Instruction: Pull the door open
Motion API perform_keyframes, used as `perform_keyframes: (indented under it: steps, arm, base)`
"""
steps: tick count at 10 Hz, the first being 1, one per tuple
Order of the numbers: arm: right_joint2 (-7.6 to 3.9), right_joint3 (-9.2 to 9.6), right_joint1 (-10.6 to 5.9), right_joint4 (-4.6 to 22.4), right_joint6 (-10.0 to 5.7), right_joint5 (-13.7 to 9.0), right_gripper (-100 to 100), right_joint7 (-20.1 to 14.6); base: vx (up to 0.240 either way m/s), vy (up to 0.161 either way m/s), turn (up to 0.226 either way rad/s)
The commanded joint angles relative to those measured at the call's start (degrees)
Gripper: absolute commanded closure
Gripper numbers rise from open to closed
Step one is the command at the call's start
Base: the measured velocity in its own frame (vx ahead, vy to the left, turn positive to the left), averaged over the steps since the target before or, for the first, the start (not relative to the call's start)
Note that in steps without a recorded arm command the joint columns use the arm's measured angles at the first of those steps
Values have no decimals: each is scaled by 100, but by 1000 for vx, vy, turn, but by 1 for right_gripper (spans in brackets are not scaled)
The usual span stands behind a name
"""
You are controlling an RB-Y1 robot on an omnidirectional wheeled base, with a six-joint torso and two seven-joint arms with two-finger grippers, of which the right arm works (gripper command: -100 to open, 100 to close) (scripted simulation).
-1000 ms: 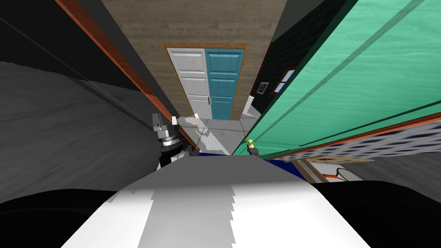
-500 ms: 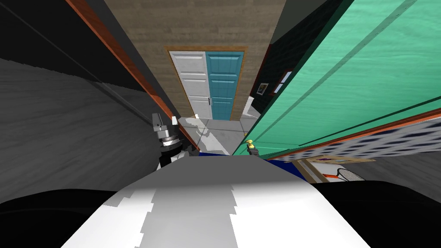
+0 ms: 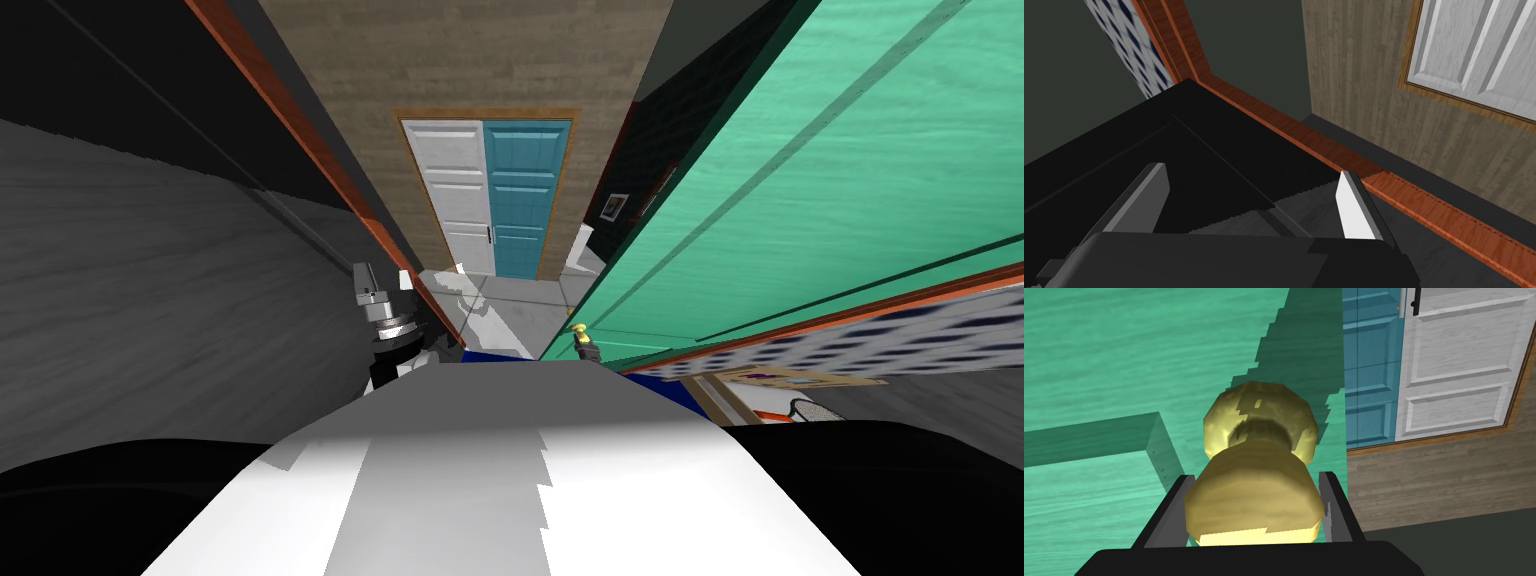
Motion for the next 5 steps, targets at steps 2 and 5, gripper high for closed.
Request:
perform_keyframes:
  steps: [2,5]
  arm:
    - [-19,61,-41,43,16,-153,100,-414]
    - [-40,114,-80,82,37,-293,100,-767]
  base:
    - [-41,-15,56]
    - [-49,-17,59]
